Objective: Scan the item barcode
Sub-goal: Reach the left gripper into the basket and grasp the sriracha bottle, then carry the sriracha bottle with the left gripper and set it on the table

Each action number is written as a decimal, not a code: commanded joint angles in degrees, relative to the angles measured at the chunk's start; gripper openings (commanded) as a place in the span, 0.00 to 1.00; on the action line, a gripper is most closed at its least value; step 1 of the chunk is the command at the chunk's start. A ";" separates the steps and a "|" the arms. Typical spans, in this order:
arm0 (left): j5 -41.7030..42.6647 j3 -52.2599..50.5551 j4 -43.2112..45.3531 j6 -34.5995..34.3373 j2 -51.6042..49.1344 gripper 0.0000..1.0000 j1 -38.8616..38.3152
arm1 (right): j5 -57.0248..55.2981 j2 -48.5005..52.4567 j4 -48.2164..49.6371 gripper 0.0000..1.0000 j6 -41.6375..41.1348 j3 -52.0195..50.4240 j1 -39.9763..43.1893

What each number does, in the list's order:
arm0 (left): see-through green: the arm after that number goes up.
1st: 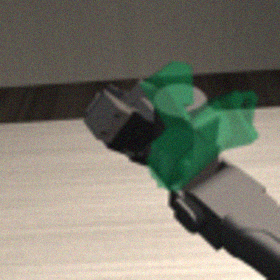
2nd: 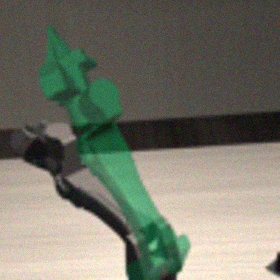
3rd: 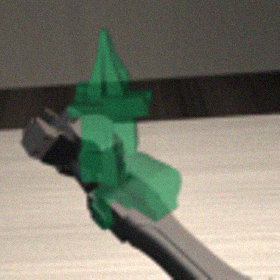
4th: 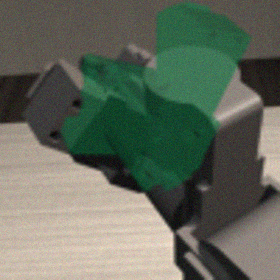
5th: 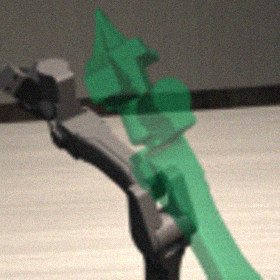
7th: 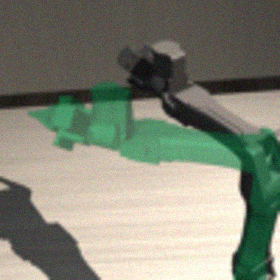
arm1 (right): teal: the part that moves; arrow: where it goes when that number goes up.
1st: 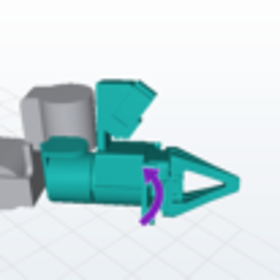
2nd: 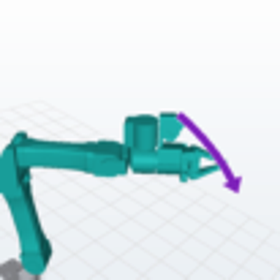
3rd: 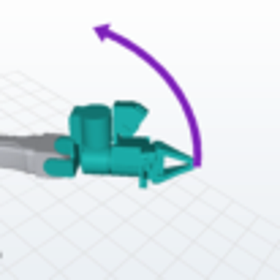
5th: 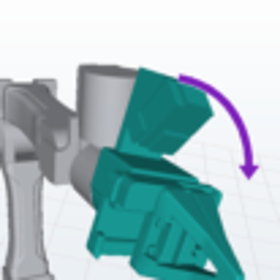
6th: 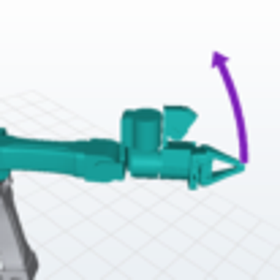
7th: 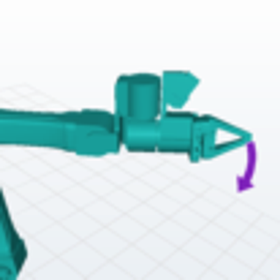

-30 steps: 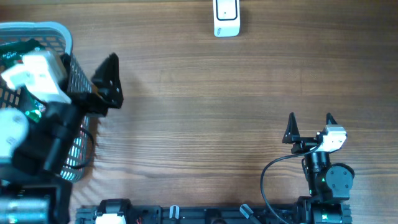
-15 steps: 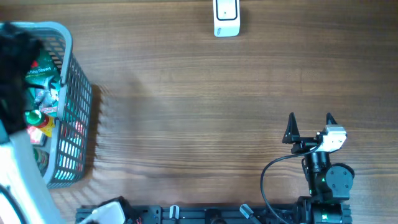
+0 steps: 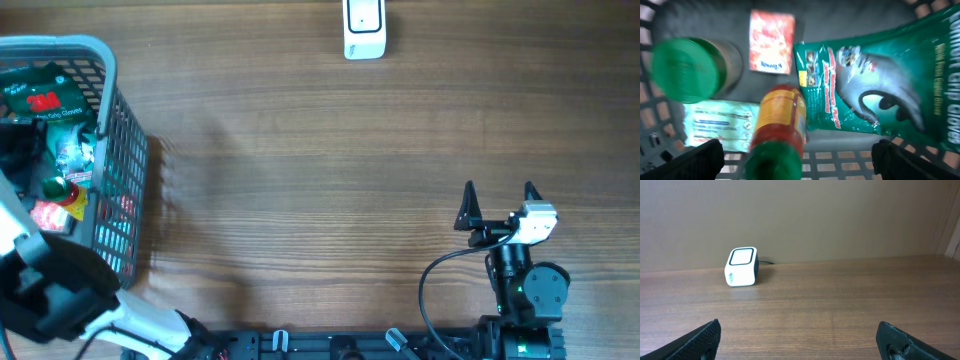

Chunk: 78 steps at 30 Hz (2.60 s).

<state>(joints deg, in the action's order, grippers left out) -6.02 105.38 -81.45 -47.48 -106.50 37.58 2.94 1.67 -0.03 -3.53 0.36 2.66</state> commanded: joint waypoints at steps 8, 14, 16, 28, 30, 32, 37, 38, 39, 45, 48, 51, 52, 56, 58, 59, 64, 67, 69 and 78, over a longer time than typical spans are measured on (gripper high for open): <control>3.63 -9.49 3.32 -0.74 -4.15 0.85 0.15 | -0.35 0.00 0.15 1.00 0.52 -0.07 -0.24; 3.61 -11.41 3.80 0.79 -3.48 0.40 0.15 | -0.33 0.00 0.15 1.00 0.52 -0.07 -0.24; 3.63 -11.41 3.26 0.79 -2.25 0.38 0.15 | -0.33 0.00 0.15 1.00 0.52 -0.07 -0.24; 5.84 -3.26 0.28 2.14 14.64 0.40 0.15 | -0.33 0.00 0.15 1.00 0.52 -0.07 -0.24; 7.65 -0.17 0.09 2.27 18.32 0.40 0.15 | -0.35 0.00 0.15 1.00 0.55 -0.07 -0.24; 9.57 2.32 0.09 2.25 21.38 0.41 0.15 | -0.33 0.00 0.15 1.00 0.52 -0.07 -0.24; 21.16 10.03 3.17 2.21 29.66 0.42 0.13 | -0.33 0.00 0.15 1.00 0.55 -0.07 -0.24; 25.09 10.51 4.13 2.21 30.91 0.43 0.13 | -0.33 0.00 0.15 1.00 0.52 -0.07 -0.24; 29.55 10.56 4.55 2.21 32.06 0.42 0.04 | -0.33 0.00 0.15 1.00 0.52 -0.07 -0.24; 34.97 10.51 -3.13 4.39 33.44 0.40 -13.97 | -0.33 0.00 0.15 1.00 0.52 -0.07 -0.24; 26.97 10.51 -7.02 4.39 32.09 0.39 -24.30 | -0.33 0.00 0.15 1.00 0.52 -0.07 -0.24; 19.04 10.49 -9.27 1.79 29.81 0.35 -34.21 | -0.35 0.00 0.15 1.00 0.55 -0.07 -0.24; 17.70 10.49 -9.35 1.25 28.94 0.35 -37.07 | -0.33 0.00 0.15 1.00 0.52 -0.07 -0.24; 9.46 10.45 -11.54 -2.54 23.47 0.36 -48.92 | -0.33 0.00 0.15 1.00 0.55 -0.07 -0.24; 6.97 10.21 -11.56 -4.20 21.22 0.36 -52.46 | -0.33 0.00 0.15 1.00 0.55 -0.07 -0.24; 5.64 9.88 -11.13 -6.25 19.15 0.37 -55.47 | -0.33 0.00 0.15 1.00 0.52 -0.07 -0.24; 1.03 9.62 -8.81 -15.04 9.73 0.39 -63.78 | -0.35 0.00 0.15 1.00 0.52 -0.07 -0.24; 0.96 9.62 -6.75 -21.53 4.17 0.40 -66.58 | -0.33 0.00 0.15 1.00 0.52 -0.07 -0.24; 0.98 9.60 -6.25 -26.14 0.09 0.40 -68.00 | -0.33 0.00 0.15 1.00 0.52 -0.07 -0.24; 0.74 9.60 -6.64 -51.04 -12.39 0.43 -71.65 | -0.33 0.00 0.15 1.00 0.52 -0.07 -0.24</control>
<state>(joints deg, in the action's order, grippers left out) -3.62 114.69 -87.66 -85.19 -118.45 -32.99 2.94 1.67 -0.03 -3.53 0.36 2.66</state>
